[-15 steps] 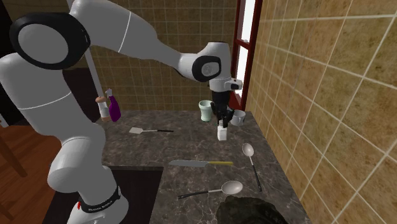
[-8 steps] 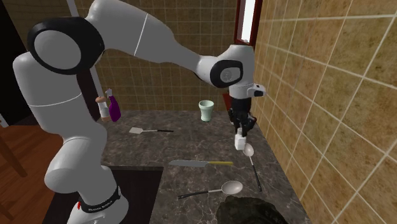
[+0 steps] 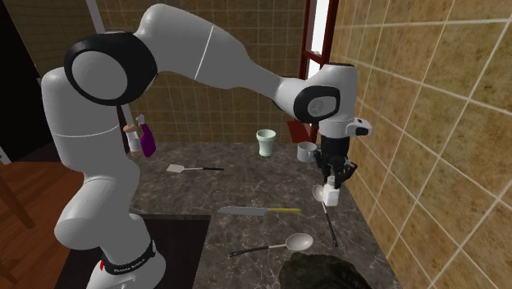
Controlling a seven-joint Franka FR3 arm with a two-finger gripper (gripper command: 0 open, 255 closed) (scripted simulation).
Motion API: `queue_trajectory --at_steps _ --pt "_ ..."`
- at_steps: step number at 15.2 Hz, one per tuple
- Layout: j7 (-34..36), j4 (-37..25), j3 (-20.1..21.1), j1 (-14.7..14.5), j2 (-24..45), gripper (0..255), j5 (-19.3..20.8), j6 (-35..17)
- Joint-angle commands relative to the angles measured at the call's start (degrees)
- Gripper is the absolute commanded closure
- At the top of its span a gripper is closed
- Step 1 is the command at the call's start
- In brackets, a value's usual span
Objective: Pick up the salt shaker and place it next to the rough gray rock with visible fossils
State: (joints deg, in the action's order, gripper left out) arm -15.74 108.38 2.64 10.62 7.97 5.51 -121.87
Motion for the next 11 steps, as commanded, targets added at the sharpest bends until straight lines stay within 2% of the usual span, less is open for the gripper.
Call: queue_trajectory --at_steps 1,11 --pt "-0.13 0.53 -0.11 0.13 0.76 255 0.07 -1.32" --pt "0.68 4.50 -0.25 0.12 3.80 255 0.72 -8.30"
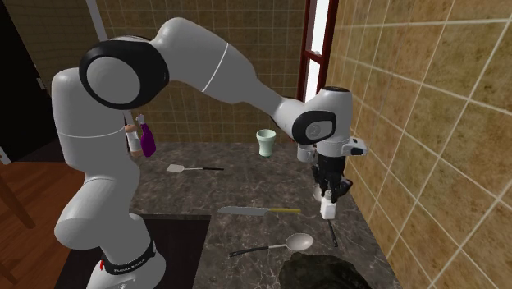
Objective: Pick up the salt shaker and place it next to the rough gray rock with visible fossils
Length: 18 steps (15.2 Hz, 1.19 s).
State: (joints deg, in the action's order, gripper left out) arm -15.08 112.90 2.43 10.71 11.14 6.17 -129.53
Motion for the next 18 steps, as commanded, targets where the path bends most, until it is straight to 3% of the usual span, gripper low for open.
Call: queue_trajectory --at_steps 1,15,18 --pt "0.10 0.31 -0.06 0.03 0.98 255 0.14 -1.32" --pt "1.53 3.62 -0.50 -0.15 7.24 255 1.45 -10.85" --pt "1.53 3.62 -0.50 -0.16 7.24 255 1.45 -10.85"
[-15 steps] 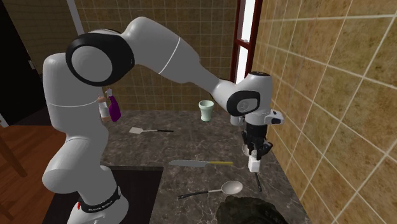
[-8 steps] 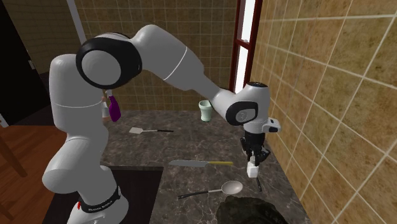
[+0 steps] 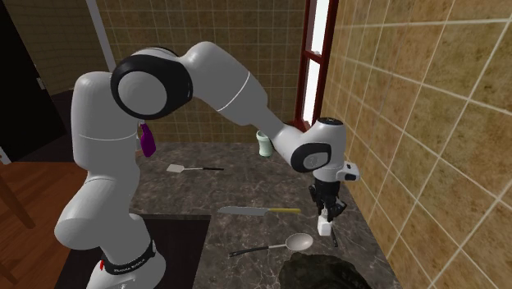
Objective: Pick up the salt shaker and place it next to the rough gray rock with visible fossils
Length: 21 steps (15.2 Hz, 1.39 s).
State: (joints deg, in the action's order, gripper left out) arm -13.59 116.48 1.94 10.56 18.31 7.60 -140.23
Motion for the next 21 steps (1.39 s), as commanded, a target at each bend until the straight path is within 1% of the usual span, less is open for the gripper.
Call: queue_trajectory --at_steps 1,5,6,11,15,21 --pt "0.03 0.05 -0.01 -0.01 0.08 255 0.02 -0.15" --pt "0.03 0.04 -0.01 -0.01 0.08 255 0.02 -0.15" --pt "0.03 0.04 -0.01 -0.01 0.08 0 0.02 -0.15" --pt "0.03 0.04 -0.01 -0.01 0.08 0 0.02 -0.15" --pt "-0.50 -0.72 0.44 -0.09 -5.01 0 -0.79 5.71" --pt "-0.50 -0.72 0.44 -0.09 -5.01 0 -0.79 5.71"
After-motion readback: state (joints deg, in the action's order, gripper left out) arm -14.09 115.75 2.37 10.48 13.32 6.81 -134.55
